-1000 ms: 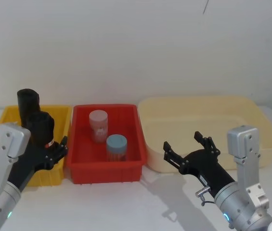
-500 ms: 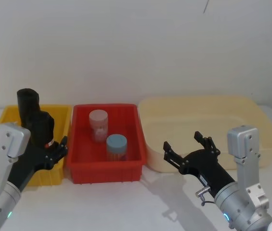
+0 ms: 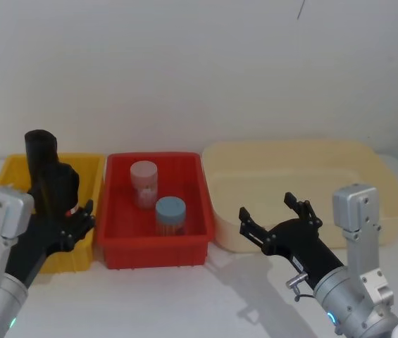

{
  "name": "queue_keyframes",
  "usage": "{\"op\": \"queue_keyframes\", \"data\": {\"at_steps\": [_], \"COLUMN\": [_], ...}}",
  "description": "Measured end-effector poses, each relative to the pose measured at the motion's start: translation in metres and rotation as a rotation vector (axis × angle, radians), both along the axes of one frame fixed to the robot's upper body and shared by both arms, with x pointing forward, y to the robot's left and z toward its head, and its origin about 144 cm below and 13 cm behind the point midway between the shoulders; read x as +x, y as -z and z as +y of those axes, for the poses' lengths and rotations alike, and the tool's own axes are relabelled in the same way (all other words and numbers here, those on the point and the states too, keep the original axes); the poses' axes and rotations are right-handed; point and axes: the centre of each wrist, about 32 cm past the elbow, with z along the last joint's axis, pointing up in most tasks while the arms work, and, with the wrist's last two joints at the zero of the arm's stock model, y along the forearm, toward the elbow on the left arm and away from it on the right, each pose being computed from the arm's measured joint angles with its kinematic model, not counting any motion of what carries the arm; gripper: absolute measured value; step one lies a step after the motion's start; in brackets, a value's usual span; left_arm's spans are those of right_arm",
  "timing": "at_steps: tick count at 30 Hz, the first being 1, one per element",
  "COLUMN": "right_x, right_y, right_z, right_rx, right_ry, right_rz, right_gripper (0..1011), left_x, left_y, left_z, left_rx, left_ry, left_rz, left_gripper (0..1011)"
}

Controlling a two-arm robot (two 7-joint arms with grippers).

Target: Pick up the garbage bag with the one hand and transfer it to the other hand.

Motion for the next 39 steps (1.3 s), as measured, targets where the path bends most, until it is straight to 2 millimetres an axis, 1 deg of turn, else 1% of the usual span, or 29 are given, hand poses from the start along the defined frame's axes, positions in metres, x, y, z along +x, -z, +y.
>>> {"op": "queue_keyframes", "data": {"at_steps": [9,17,25,39], "right_x": [0.000,0.000,0.000,0.000], "right_y": [0.000,0.000,0.000,0.000], "right_z": [0.000,0.000,0.000,0.000], "right_rx": [0.000,0.000,0.000,0.000], "right_ry": [0.000,0.000,0.000,0.000], "right_rz": [0.000,0.000,0.000,0.000], "right_gripper": [1000,1000,1000,1000], "left_x": [-0.007,-0.005,0.003,0.026], "left_y": [0.001,0.002,0.002,0.002], "left_z": [0.003,0.006,0.009,0.007], "left_rx": [-0.060,-0.098,-0.123,-0.139], "left_ry": [-0.047,-0.080,-0.096,-0.066], "left_rz": [0.016,0.044,0.070,0.102], "left_gripper": [1000,1001,1000,1001]}}
